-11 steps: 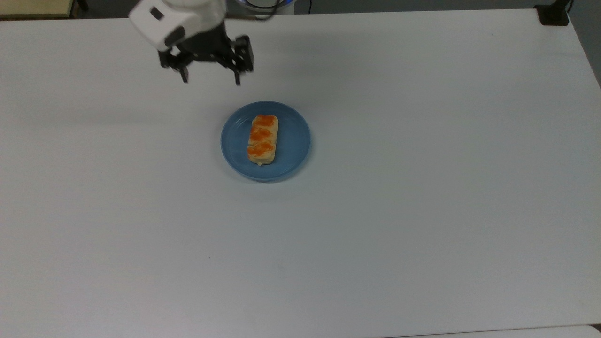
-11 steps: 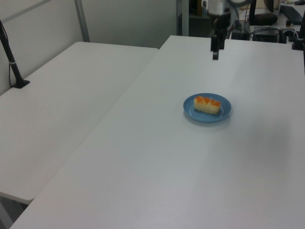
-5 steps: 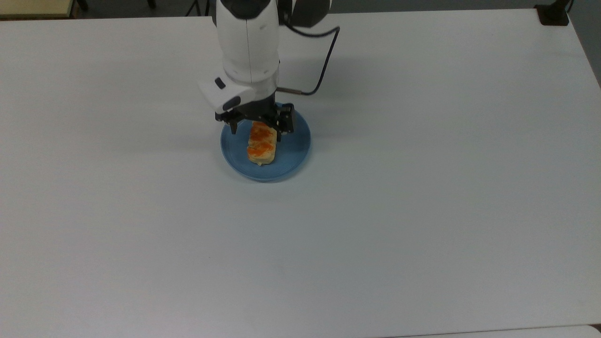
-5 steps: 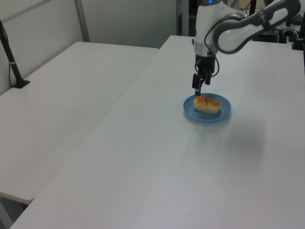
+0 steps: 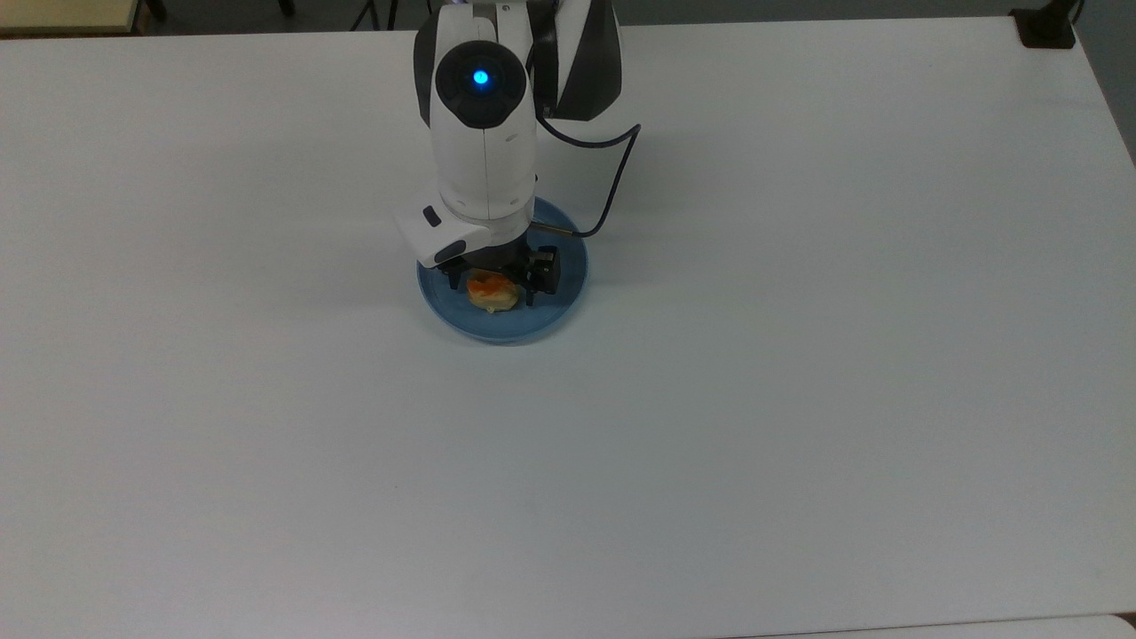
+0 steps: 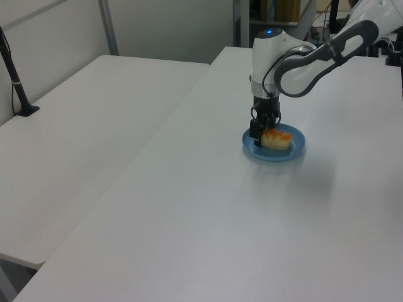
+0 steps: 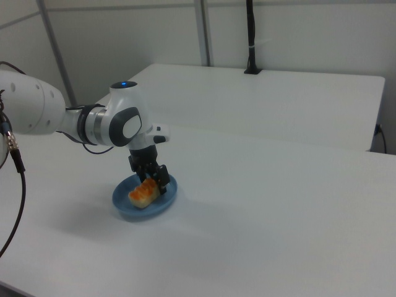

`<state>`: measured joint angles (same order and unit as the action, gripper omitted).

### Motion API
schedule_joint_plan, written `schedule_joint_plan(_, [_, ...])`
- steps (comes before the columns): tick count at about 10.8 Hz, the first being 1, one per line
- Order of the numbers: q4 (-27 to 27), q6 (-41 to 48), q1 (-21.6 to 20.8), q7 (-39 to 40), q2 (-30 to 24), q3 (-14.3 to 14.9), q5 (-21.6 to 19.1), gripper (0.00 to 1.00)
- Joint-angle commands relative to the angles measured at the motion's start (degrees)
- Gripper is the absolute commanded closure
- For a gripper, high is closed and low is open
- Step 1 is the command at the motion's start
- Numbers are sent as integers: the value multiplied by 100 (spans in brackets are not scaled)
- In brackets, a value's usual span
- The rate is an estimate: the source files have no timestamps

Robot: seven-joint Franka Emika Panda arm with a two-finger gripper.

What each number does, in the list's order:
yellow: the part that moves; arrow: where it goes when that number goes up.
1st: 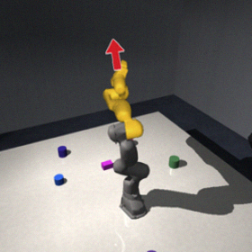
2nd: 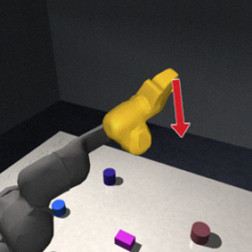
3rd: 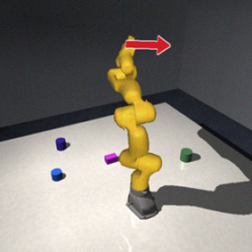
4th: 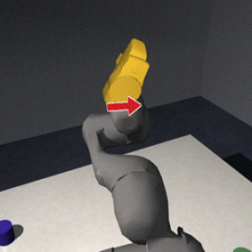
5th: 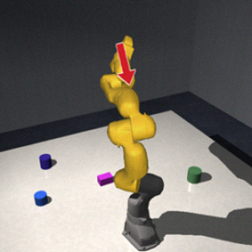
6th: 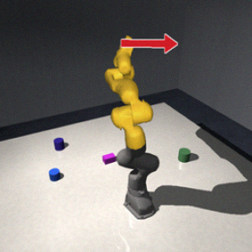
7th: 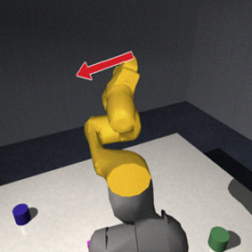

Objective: Put the bread on the table
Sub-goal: 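Close the gripper on the bread roll, then lift the bread roll off the plate and carry it beside the plate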

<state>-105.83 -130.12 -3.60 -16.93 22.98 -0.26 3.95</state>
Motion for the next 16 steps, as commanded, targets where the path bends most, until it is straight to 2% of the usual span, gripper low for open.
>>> schedule_joint_plan(1, [18, -31, -53, -240, -56, -35, 115, 65])
schedule_joint_plan(2, [27, 22, -53, -249, -143, -44, 80, 69])
schedule_joint_plan(3, [79, 301, -62, -249, -266, -96, 71, 69])
schedule_joint_plan(6, [299, 865, -44, -563, -583, -815, 79, 69])
schedule_joint_plan(8, [510, 857, -158, -1020, -453, -1089, 124, 69])
schedule_joint_plan(11, [729, 805, -851, -1951, -58, -1090, 115, 69])
schedule_joint_plan(14, [906, 787, -1125, -2165, 268, -1090, 150, 68])
schedule_joint_plan(16, [906, 787, -1186, -2165, 321, -1090, 307, 60])
